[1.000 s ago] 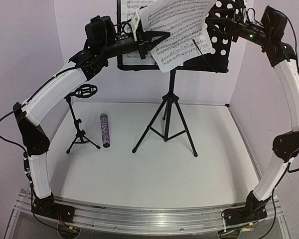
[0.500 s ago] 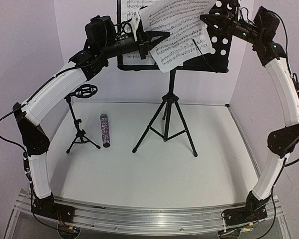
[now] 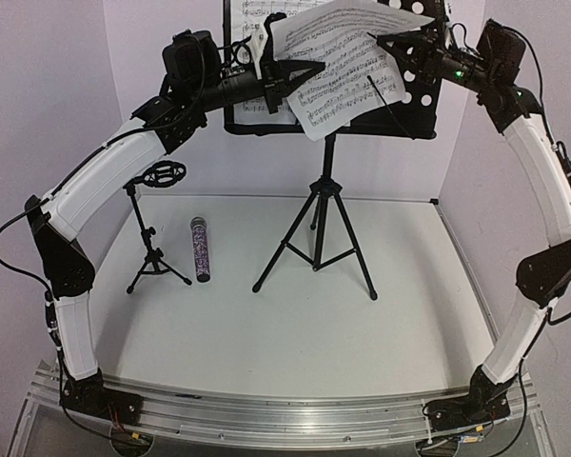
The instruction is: Set up the instrument practice props
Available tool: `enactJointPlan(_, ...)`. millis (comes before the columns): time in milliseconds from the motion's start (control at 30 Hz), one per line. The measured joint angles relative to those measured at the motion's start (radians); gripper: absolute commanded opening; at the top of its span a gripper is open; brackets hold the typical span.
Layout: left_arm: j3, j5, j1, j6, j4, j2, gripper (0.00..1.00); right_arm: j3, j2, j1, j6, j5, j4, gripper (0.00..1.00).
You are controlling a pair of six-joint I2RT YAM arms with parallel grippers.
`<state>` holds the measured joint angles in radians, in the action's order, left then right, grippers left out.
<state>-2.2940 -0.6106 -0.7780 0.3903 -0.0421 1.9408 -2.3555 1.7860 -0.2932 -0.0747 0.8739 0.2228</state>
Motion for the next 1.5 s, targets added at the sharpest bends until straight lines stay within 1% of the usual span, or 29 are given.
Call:
enactJointPlan(167, 0.007, -0.002, 0.000, 0.008, 0.004, -0.001, 0.19, 0.091, -0.062, -0.004, -0.030, -0.075, -0.001, 0.00)
enactJointPlan(400, 0.033, -0.010, 0.000, 0.017, 0.008, -0.005, 0.30, 0.184, -0.159, -0.004, -0.059, -0.221, 0.008, 0.00)
enactJointPlan(567, 0.045, -0.011, 0.000, 0.026, 0.016, -0.015, 0.34, 0.190, -0.191, -0.004, -0.084, -0.302, 0.051, 0.00)
enactJointPlan(667, 0.063, -0.010, 0.000, 0.027, 0.027, -0.028, 0.33, 0.189, -0.202, -0.004, -0.108, -0.341, 0.093, 0.00)
enactJointPlan(733, 0.073, -0.010, 0.000, 0.026, 0.029, -0.035, 0.30, 0.176, -0.203, -0.004, -0.124, -0.365, 0.134, 0.00)
enactJointPlan(933, 0.084, -0.017, 0.000, 0.016, 0.044, -0.048, 0.12, 0.156, -0.206, -0.004, -0.165, -0.424, 0.232, 0.00)
enactJointPlan(1000, 0.084, -0.017, 0.000, 0.002, 0.048, -0.049, 0.09, 0.154, -0.208, -0.004, -0.176, -0.441, 0.258, 0.00)
enactJointPlan(1100, 0.084, -0.025, 0.000, -0.012, 0.051, -0.049, 0.01, 0.149, -0.210, -0.004, -0.187, -0.459, 0.285, 0.00)
enactJointPlan(1333, 0.091, -0.021, -0.002, -0.078, 0.052, -0.049, 0.00, 0.137, -0.223, -0.004, -0.201, -0.488, 0.326, 0.00)
enactJointPlan(1500, 0.091, 0.010, -0.010, -0.140, 0.062, -0.046, 0.00, 0.135, -0.231, -0.004, -0.213, -0.515, 0.338, 0.00)
